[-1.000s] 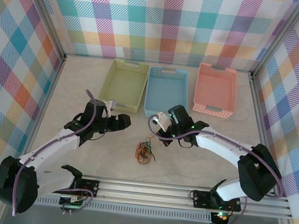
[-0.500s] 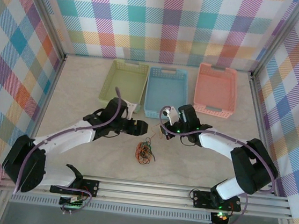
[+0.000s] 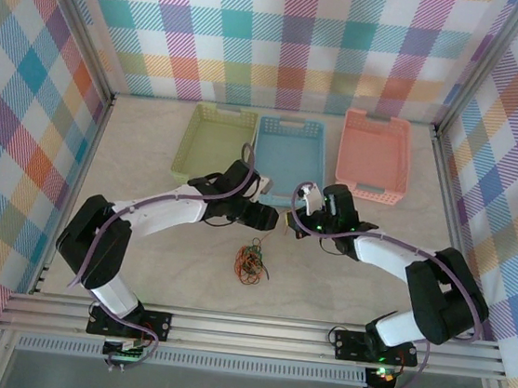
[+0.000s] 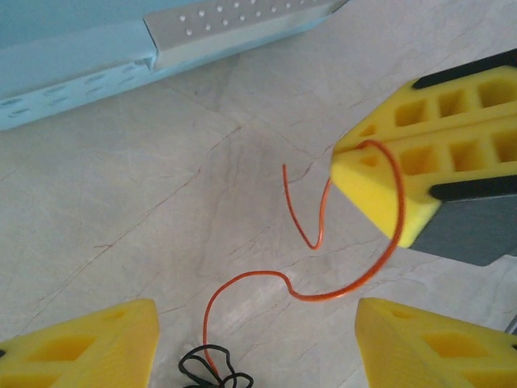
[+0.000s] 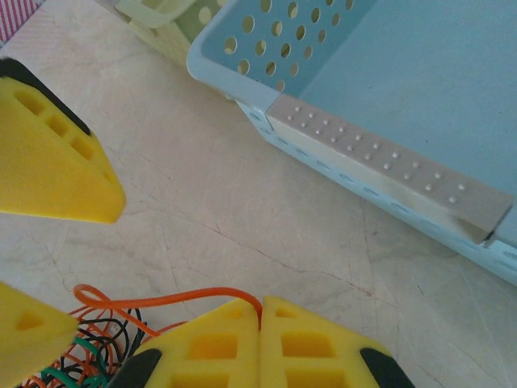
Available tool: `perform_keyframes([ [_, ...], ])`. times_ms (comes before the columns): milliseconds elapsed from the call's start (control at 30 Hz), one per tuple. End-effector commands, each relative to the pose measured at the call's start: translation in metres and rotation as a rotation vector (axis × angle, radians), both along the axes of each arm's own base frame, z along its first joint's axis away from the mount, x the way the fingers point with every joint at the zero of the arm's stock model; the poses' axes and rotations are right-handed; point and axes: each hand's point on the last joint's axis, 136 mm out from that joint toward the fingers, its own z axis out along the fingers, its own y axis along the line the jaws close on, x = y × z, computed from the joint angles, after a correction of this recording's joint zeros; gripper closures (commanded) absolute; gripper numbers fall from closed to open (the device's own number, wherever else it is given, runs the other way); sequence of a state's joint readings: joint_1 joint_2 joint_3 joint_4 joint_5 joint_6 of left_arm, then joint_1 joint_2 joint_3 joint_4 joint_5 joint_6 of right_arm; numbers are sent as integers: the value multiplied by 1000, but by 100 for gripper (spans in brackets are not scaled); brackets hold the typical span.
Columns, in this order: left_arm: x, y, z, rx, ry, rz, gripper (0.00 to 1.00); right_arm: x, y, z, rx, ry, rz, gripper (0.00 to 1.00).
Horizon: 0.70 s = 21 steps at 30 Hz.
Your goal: Untangle the cables
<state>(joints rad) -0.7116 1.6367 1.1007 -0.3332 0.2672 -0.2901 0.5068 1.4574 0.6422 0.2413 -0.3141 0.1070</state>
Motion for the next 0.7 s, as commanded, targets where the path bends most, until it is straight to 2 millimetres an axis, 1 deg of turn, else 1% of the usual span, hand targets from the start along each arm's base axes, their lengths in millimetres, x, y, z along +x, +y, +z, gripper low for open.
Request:
perform_keyframes([
  [0, -1, -11, 2, 32, 2, -48, 35, 1, 3, 12, 60, -10, 8, 100],
  [100, 5, -19, 0, 47, 7, -44, 38, 1, 3, 13, 63, -11, 8, 100],
  [233, 18, -22, -3, 85, 2, -21, 43, 1, 3, 15, 70, -18, 8, 100],
  [367, 28, -19, -12, 147, 6, 7, 48, 0, 3, 17, 77, -21, 12, 100],
  [467, 33, -17, -13, 164, -14, 29, 50, -1, 2, 20, 86, -38, 14, 100],
  [667, 40, -8, -15, 205, -42, 64, 58, -7, 2, 34, 128, -99, 29, 100],
])
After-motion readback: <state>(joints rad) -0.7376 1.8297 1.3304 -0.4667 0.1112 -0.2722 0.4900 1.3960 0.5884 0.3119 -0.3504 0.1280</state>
